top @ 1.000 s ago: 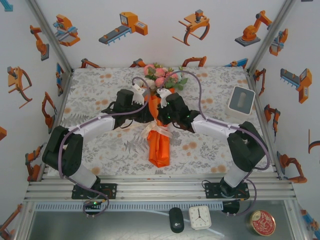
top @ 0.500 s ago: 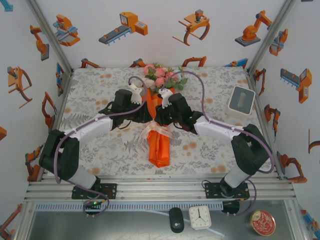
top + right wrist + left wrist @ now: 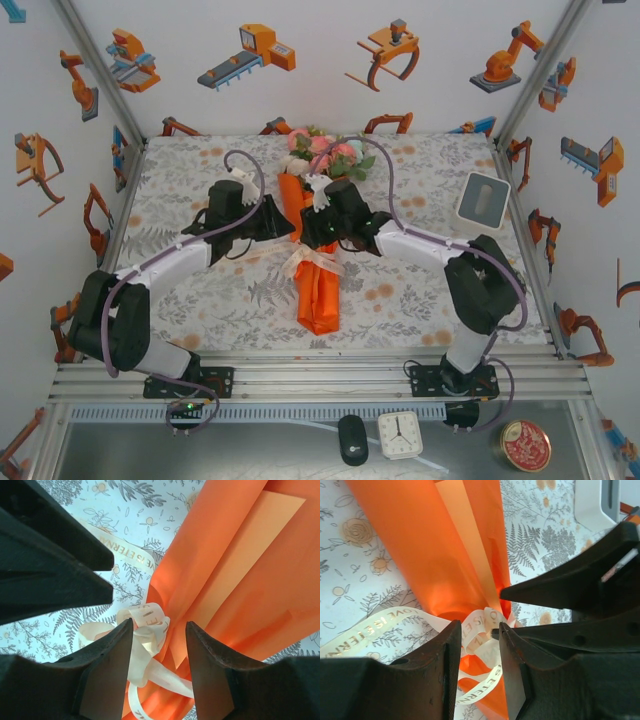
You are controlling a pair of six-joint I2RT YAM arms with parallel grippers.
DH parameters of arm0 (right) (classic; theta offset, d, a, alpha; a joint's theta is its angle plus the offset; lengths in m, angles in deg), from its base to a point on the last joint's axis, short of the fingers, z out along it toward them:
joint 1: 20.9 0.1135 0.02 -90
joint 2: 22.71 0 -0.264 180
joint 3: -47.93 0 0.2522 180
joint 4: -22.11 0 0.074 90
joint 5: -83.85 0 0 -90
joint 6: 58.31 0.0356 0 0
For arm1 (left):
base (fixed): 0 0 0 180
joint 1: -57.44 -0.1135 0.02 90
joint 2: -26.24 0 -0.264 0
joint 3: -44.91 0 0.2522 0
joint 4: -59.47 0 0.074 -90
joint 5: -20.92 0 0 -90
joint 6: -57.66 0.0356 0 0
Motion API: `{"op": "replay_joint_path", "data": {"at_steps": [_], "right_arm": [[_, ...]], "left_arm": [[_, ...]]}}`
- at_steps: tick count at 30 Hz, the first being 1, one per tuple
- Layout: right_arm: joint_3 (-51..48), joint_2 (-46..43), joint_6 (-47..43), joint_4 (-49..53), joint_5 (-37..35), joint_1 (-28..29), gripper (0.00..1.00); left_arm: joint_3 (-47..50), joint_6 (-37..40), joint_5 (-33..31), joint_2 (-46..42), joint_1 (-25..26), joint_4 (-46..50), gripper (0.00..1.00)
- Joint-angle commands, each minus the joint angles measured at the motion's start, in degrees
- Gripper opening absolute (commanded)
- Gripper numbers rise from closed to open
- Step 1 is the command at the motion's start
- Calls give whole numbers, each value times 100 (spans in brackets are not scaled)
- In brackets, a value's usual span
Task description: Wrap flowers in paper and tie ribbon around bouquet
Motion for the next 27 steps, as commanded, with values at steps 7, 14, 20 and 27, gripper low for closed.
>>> {"op": "replay_joint_path", "data": {"at_steps": [7, 14, 20, 27], "right_arm": [[126, 92, 180, -41, 187, -72, 33], [26, -3, 236, -195, 155, -104, 6], [-39, -359, 299, -374, -68, -103, 0], [-338, -720, 450, -738, -363, -104, 0]], "left_arm": [[55, -155, 169, -28, 2, -181, 37], [63, -151, 125, -45, -3, -88, 37], [55, -460, -83, -210, -2, 609, 37], [832, -1041, 164, -875, 157, 465, 39]]}}
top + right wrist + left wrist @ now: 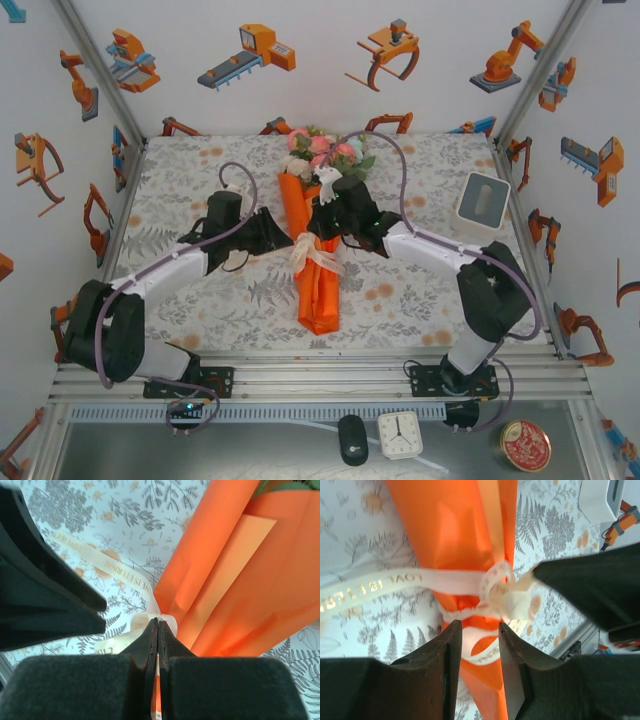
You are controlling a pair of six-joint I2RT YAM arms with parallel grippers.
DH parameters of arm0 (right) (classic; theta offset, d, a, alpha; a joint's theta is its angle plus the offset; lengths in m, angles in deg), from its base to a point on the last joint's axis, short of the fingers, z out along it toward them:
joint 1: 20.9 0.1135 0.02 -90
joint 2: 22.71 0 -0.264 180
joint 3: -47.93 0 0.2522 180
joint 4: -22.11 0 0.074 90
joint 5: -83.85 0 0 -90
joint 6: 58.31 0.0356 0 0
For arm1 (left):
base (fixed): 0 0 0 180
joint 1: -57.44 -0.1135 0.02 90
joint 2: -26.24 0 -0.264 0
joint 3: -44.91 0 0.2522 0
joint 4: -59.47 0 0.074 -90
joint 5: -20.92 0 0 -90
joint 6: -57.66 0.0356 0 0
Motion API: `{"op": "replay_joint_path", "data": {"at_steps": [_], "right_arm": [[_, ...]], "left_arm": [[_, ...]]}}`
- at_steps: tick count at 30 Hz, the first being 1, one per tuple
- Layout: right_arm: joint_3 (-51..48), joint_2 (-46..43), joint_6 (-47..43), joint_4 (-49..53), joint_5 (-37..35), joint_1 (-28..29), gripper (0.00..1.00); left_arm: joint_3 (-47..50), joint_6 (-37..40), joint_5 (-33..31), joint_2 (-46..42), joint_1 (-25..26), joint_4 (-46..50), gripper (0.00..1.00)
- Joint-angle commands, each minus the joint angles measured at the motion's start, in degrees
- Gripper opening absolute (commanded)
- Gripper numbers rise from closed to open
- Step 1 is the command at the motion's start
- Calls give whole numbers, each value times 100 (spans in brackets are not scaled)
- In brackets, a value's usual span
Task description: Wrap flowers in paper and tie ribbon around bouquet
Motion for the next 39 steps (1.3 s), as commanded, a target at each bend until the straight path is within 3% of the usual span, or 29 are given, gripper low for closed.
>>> {"op": "replay_joint_path", "data": {"at_steps": [1, 5, 7, 11, 18, 21, 22, 24, 27, 33, 39], "right_arm": [[-123, -209, 136, -329, -233, -28, 0], [-146, -227, 212, -372, -329, -25, 0], [-155, -254, 244, -409, -357, -28, 0], [-144, -302, 265, -415, -368, -28, 0], [-113, -324, 286, -385, -251, -5, 0], [-154, -381, 288, -364, -341, -8, 0], [-189, -410, 311, -365, -449, -10, 0], [-288, -534, 480, -258, -1047, -8, 0], [-369, -767, 739, 341, -2388, -10, 0], [-934, -1212, 914, 1067, -4097, -58, 0], [-1333, -1450, 1661, 1718, -5089, -423, 0]], "left_arm": [[378, -39, 44, -575, 160, -62, 39], [783, 1122, 484, -959, 505, -858, 45], [699, 1628, 197, -867, 757, -625, 48], [586, 1659, -32, -321, 804, -826, 57], [492, 1612, -150, 216, 832, -1323, 59], [482, 1617, -476, 257, 830, -1269, 46], [464, 1636, -498, 246, 830, -1217, 35], [354, 1596, -835, 219, 806, -806, 1], [146, 1292, -1732, 177, 691, 417, 0], [199, 759, -2235, -77, 441, 1609, 0], [304, 526, -2711, -125, 208, 2172, 0]]}}
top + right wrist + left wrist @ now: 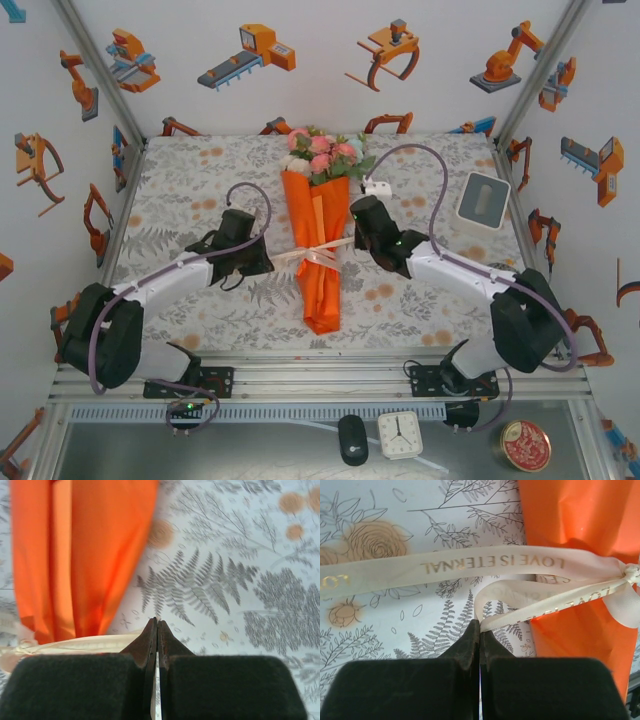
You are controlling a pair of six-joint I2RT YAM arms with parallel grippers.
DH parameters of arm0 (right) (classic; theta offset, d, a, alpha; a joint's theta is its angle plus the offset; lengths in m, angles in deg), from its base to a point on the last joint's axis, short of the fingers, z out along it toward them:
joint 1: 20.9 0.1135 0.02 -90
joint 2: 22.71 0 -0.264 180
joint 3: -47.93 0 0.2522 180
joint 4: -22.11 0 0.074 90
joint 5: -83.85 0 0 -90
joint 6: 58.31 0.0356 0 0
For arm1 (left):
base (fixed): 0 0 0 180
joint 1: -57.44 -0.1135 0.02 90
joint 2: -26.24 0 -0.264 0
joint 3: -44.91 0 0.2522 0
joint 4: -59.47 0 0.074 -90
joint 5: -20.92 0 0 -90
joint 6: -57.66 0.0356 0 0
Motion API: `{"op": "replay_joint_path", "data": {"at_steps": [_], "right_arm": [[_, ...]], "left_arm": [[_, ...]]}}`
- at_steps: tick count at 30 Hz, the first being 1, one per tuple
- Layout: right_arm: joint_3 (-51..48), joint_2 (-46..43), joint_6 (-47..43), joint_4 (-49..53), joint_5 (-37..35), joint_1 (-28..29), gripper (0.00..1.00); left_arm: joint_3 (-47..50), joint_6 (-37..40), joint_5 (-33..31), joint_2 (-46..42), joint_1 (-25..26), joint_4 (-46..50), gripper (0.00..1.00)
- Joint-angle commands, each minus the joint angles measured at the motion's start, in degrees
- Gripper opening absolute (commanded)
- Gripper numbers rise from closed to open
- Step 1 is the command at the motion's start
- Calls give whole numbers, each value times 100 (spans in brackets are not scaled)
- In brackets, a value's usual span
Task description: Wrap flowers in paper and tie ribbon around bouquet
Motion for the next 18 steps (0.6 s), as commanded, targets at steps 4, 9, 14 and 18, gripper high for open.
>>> {"op": "replay_joint_path", "data": {"at_steps": [4, 9, 14, 18], "right_arm": [[-137, -207, 745, 1026, -1837, -634, 0], [129, 164, 990, 1765, -2443, -771, 0], [32, -87, 189, 731, 515, -771, 0], [103, -120, 1090, 54, 2473, -760, 39]], "left_arm": [[82, -270, -1033, 39, -375, 1147, 0], [-5, -322, -1185, 184, -455, 1272, 0], [167, -17, -249, -137, -400, 488, 6], [229, 65, -213, -372, -404, 337, 23]]}}
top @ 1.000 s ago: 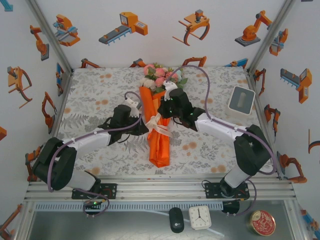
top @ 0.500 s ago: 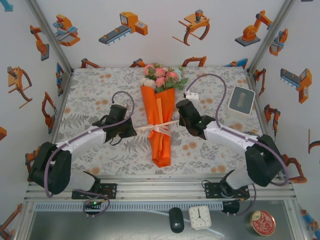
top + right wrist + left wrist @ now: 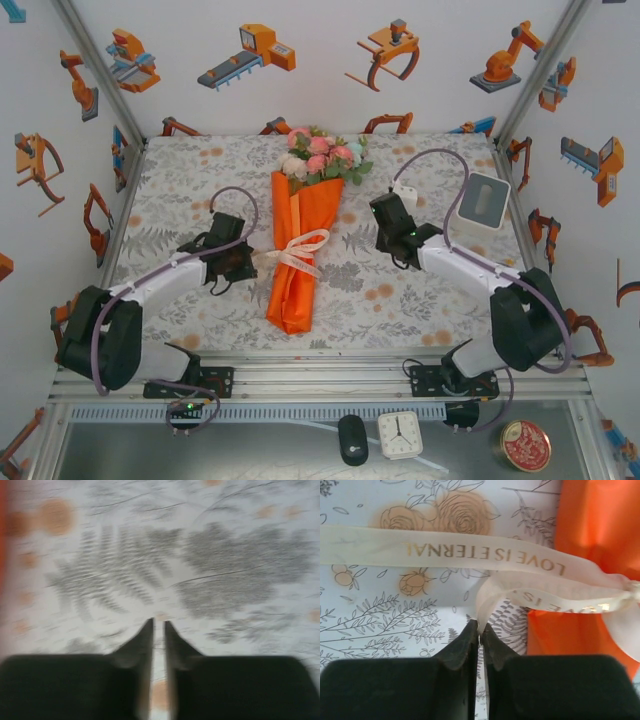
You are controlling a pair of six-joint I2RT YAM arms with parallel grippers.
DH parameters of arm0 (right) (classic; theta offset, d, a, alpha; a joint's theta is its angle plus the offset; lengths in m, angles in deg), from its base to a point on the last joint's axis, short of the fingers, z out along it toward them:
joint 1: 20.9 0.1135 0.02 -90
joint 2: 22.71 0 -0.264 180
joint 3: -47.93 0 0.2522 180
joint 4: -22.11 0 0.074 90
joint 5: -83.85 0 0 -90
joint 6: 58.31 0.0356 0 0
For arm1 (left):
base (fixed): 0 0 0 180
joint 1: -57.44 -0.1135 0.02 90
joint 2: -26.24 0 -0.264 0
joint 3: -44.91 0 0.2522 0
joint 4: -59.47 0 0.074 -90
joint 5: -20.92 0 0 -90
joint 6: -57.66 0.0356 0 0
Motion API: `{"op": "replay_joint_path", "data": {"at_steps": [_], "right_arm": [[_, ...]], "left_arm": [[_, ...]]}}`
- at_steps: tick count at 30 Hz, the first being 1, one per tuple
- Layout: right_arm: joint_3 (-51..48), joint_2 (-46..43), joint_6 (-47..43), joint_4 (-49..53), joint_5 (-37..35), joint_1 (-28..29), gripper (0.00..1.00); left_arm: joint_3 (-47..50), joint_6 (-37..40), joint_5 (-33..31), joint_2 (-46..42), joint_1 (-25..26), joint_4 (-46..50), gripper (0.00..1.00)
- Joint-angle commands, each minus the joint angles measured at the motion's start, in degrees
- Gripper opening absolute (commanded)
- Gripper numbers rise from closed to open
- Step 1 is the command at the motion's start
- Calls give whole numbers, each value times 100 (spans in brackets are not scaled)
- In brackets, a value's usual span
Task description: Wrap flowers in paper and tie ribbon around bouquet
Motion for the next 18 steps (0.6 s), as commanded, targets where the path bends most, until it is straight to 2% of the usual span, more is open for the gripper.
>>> {"op": "replay_joint_path", "data": {"at_steps": [1, 5, 7, 9, 13, 16, 18], "right_arm": [[84, -103, 741, -1009, 2096, 44, 48], [97, 336, 1130, -1803, 2649, 69, 70], [346, 615, 1148, -1791, 2763, 124, 70], [403, 690, 1138, -1725, 2587, 141, 70], [-48, 10, 599, -1528, 1634, 83, 72], [-402, -860, -59, -1130, 803, -125, 77], [-709, -1431, -493, -915, 37, -308, 87]], "left_arm": [[77, 183, 181, -299, 22, -247, 29], [5, 197, -10, -343, 22, -91, 45], [-32, 180, -214, -459, 24, 20, 49], [3, 192, -406, -805, 22, 29, 55], [334, 487, -1143, -2001, 15, -355, 65], [520, 1078, -2382, -2607, 18, -788, 73], [694, 1571, -3336, -2747, -3, -1244, 81]]}}
